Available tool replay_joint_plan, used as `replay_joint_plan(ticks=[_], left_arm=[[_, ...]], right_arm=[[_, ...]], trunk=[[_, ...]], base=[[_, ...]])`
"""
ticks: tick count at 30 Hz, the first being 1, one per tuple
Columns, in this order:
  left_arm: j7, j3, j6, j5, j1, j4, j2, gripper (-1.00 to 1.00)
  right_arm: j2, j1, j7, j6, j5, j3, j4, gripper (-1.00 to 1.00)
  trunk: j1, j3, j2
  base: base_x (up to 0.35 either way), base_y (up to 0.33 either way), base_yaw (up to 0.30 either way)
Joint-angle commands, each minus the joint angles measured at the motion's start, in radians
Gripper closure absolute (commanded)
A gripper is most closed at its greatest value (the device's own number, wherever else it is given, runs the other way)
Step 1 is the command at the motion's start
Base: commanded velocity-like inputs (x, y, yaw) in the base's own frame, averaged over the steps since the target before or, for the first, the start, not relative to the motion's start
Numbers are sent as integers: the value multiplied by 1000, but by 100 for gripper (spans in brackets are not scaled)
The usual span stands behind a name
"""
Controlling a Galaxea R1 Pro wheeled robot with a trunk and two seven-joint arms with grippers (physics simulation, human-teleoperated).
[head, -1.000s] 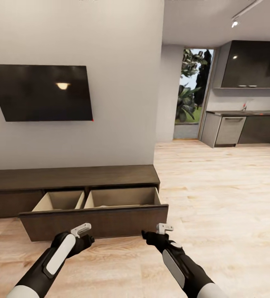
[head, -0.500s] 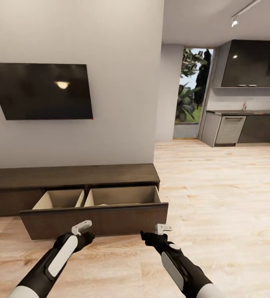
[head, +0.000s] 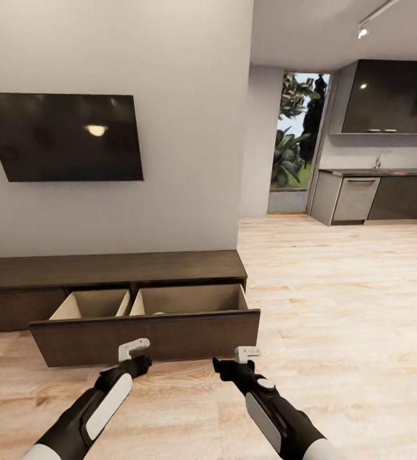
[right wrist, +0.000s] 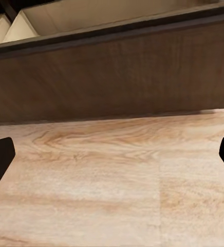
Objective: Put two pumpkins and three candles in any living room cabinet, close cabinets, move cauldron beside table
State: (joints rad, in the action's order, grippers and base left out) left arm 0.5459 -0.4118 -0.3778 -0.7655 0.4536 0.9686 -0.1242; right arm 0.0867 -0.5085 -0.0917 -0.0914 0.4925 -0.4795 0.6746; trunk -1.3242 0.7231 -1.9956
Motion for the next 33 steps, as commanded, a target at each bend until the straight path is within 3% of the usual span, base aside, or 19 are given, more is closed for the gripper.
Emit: replay_joint_plan(ticks=[1, 3, 6, 16, 25, 29, 33], left_arm=[[8, -6, 31, 21, 0, -2, 0, -100], [8, -7, 82, 53, -2, -17, 2, -100], [7, -8, 111, 70, -2, -31, 3, -100], [6, -15, 125, 81, -3, -39, 3, -100], [8, -121, 144, 88, -4, -39, 3, -100], [8, -133, 180, 85, -5, -39, 2, -100], [8, -137, 188, 88, -7, -39, 1, -100]], right_arm=[[-1, -1, -9, 4, 9, -9, 1, -100], [-1, -1, -9, 13, 9, -13, -6, -100], [-1, -1, -9, 19, 8, -14, -24, -100], [-1, -1, -10, 80, 8, -15, -42, -100], [-1, -1, -10, 158, 10, -15, -89, -100], [0, -1, -16, 230, 9, -15, -112, -100], [1, -1, -31, 251, 4, -16, -136, -100]], trunk=[[0, 1, -1], [0, 1, -1], [0, 1, -1], [-34, 29, -64], [-69, 57, -127], [-84, 70, -155], [-100, 83, -183]], base=[[0, 0, 0], [0, 0, 0], [0, 0, 0], [0, 0, 0], [0, 0, 0], [0, 0, 0], [0, 0, 0]])
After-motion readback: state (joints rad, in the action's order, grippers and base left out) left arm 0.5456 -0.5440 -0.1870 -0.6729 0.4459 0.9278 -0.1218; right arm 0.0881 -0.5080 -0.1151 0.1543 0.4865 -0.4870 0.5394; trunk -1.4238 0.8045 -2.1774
